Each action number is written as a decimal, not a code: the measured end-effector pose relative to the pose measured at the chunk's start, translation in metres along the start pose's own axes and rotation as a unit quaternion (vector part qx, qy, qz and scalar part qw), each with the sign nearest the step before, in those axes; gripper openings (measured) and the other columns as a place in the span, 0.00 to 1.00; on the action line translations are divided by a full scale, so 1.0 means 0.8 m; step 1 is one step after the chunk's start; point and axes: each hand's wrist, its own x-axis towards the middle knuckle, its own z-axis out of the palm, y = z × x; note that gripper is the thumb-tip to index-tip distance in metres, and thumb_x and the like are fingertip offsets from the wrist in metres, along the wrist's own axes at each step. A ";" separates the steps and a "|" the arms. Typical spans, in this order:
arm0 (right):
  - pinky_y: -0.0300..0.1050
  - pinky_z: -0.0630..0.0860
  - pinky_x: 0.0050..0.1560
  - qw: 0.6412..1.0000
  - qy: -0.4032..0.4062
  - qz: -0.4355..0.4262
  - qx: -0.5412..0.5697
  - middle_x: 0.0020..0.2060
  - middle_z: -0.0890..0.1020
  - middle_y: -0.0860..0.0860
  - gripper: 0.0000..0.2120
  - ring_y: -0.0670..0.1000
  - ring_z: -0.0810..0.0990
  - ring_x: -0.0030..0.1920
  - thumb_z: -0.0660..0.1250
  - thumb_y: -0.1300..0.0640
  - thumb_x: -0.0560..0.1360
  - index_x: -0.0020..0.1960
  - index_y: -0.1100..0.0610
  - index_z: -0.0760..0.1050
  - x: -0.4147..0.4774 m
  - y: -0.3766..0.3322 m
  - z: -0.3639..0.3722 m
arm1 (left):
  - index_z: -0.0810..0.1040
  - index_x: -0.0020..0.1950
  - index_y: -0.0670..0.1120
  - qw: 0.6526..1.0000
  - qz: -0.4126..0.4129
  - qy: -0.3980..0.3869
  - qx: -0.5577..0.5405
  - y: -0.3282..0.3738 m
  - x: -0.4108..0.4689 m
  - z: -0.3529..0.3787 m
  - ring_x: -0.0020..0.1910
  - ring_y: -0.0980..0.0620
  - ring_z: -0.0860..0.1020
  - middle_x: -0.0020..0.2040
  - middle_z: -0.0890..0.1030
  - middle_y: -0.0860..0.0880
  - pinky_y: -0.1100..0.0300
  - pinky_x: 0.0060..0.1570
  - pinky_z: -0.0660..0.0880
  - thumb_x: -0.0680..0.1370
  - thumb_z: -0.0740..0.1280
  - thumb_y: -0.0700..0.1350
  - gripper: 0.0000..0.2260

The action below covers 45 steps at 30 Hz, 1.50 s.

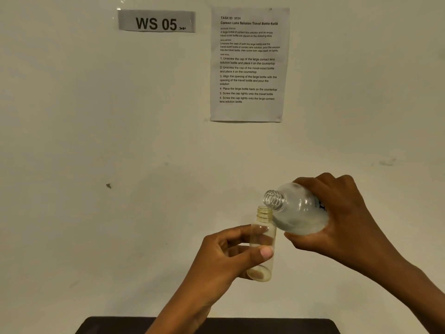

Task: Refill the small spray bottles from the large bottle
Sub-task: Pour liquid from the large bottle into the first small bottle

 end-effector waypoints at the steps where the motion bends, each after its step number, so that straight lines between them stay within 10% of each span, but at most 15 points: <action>1: 0.46 0.67 0.41 1.000 -0.001 -0.003 -0.004 0.43 0.73 0.46 0.31 0.51 0.67 0.42 0.65 0.37 0.55 0.56 0.44 0.67 0.000 0.001 0.000 | 0.82 0.49 0.52 1.000 0.002 0.000 0.001 0.001 -0.001 0.000 0.44 0.55 0.83 0.46 0.85 0.52 0.62 0.36 0.79 0.59 0.72 0.50 0.19; 45: 0.47 0.64 0.42 0.994 0.021 -0.042 -0.103 0.45 0.74 0.49 0.33 0.46 0.59 0.45 0.69 0.46 0.52 0.58 0.46 0.69 0.004 -0.002 -0.021 | 0.84 0.44 0.52 0.999 0.005 0.025 0.035 0.005 -0.008 0.001 0.40 0.53 0.83 0.42 0.85 0.54 0.62 0.32 0.78 0.57 0.80 0.49 0.17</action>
